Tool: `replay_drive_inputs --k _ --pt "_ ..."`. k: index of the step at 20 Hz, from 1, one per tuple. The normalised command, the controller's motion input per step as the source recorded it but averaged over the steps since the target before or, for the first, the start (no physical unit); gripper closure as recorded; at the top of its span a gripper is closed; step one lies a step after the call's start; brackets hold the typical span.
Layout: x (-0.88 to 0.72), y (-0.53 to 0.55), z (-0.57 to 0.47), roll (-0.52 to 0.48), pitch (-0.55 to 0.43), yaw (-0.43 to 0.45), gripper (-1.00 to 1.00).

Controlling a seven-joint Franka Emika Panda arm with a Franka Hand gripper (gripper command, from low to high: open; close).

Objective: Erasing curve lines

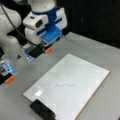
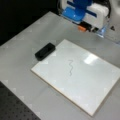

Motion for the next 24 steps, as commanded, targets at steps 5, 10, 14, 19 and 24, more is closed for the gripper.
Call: replay_drive_inputs --k 5,10,14,19,24 --pt "0.01 -0.01 0.01 0.043 0.088 0.109 -1.00" --pt "0.05 -0.08 0.05 0.069 0.123 0.183 -1.00" --pt "0.13 -0.18 0.08 0.092 0.139 0.135 -1.00" --pt "0.18 -0.27 0.08 0.057 0.110 0.094 -1.00" --pt "0.22 -0.36 0.09 -0.023 0.117 0.111 -1.00"
